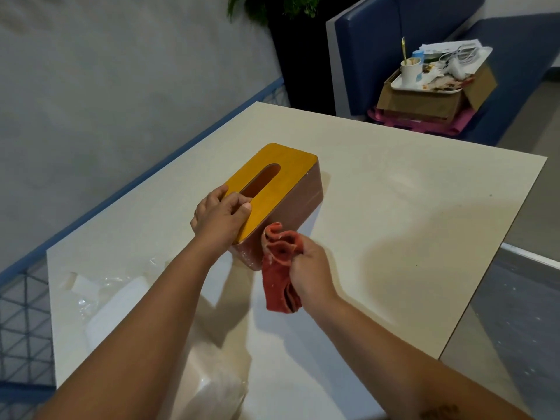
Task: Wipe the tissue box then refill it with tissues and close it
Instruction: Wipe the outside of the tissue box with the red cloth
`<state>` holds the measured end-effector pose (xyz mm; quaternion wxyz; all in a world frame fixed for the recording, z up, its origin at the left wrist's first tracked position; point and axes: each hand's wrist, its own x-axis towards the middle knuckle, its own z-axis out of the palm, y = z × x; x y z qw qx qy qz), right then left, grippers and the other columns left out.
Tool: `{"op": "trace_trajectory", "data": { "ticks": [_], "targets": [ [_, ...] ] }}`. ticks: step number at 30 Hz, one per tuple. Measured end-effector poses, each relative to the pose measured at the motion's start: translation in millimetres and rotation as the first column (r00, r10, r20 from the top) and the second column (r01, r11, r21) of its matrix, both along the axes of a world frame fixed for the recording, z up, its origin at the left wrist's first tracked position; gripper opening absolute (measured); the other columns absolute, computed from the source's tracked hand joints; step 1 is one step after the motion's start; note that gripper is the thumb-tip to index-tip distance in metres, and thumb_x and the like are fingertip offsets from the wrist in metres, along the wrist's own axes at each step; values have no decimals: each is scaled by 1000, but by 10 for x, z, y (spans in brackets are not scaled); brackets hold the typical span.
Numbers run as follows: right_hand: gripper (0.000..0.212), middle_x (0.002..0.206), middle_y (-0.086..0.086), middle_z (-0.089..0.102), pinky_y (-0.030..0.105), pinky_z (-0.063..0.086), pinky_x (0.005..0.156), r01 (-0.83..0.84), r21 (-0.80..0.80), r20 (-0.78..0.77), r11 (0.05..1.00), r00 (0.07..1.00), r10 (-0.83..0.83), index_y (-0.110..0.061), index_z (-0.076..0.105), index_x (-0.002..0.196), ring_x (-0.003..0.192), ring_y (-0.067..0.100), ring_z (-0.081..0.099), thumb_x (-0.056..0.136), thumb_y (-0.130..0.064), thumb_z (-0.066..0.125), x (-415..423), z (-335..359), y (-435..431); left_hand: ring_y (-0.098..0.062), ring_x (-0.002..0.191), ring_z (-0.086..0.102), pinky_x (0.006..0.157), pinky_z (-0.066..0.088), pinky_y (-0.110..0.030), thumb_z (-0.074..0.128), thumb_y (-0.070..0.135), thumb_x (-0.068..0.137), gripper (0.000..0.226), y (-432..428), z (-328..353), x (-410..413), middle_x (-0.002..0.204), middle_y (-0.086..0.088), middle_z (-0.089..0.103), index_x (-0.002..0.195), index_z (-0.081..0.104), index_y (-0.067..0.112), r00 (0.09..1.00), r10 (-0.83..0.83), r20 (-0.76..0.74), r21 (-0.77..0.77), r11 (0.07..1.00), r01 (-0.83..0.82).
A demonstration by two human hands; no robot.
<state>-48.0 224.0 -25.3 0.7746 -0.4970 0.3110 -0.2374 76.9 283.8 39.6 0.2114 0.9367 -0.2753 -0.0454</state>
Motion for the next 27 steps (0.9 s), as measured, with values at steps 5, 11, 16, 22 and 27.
{"op": "trace_trajectory", "data": {
  "ticks": [5,11,16,22,27],
  "targets": [
    [34,81,4,67,20,51,64,-116,-23,-29,993,993,116,-20,68,80,75,18,63,85,8,50,-68,25,141,-24,140,17,111,14,-49,42,40,95,16,-12,8,-6,152,5,25,96,57,34,1000,13,10,17,1000,-13],
    [30,68,0,67,15,51,57,-204,141,33,969,979,202,-18,69,77,61,13,64,83,9,56,-175,94,62,-24,140,17,111,13,-48,43,40,95,19,-9,11,-15,151,5,25,100,59,32,1000,10,8,13,1000,-10],
    [37,76,11,63,27,52,60,2,406,147,914,987,-68,-10,62,87,67,23,62,80,18,40,-286,193,-381,-25,140,17,111,13,-49,41,41,95,20,0,5,-3,151,4,26,101,58,33,1000,2,15,21,1000,-2],
    [32,86,6,65,26,47,63,322,58,-64,945,946,-318,-20,63,92,75,21,60,87,2,39,-168,268,-891,-24,140,18,111,15,-48,41,41,96,20,-1,8,-8,151,4,26,101,58,33,1000,-1,15,21,1000,1],
    [24,94,6,66,33,50,75,283,-10,-79,959,956,-283,-22,63,95,82,22,61,89,-7,44,129,209,-874,-23,141,16,111,13,-48,41,41,95,13,0,4,-9,151,5,26,93,53,38,1000,-2,13,12,1000,1]
  ]
}}
